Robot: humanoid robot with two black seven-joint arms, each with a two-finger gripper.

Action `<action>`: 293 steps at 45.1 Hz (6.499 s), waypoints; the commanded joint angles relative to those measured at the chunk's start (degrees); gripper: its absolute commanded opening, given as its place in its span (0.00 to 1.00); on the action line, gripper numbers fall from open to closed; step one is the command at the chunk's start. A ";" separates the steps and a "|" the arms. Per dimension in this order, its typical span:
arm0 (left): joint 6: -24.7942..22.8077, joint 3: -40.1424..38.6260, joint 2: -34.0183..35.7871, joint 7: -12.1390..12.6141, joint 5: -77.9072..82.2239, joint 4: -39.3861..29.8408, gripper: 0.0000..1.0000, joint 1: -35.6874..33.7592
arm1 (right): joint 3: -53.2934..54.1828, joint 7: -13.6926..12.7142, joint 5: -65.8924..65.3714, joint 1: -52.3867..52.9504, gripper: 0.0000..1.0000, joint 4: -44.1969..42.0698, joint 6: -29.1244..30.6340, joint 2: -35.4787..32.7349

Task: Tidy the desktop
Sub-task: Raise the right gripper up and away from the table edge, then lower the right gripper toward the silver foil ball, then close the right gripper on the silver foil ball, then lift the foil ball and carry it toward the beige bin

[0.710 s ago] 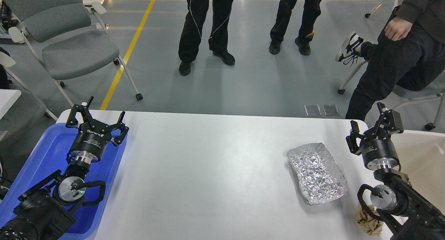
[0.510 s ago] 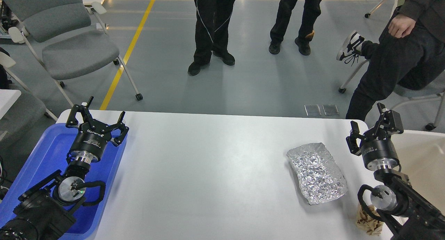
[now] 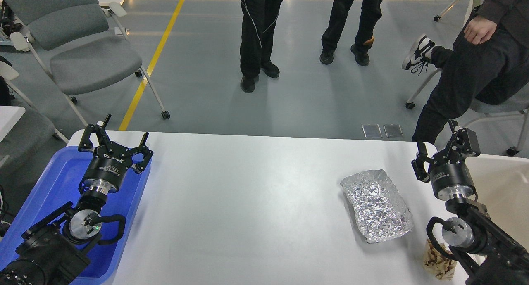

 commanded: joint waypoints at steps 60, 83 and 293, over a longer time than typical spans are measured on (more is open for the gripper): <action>-0.11 0.08 0.00 0.00 0.09 -0.09 1.00 0.00 | -62.26 -18.95 -35.42 39.63 1.00 23.36 -1.15 -31.59; -0.11 0.08 0.00 0.00 0.09 0.00 1.00 0.00 | -83.09 -19.74 -48.26 42.62 0.99 16.95 -7.92 -22.45; -0.11 0.00 0.00 0.00 0.00 0.00 1.00 0.00 | -87.58 -14.37 -24.73 49.92 0.00 15.64 0.52 -53.47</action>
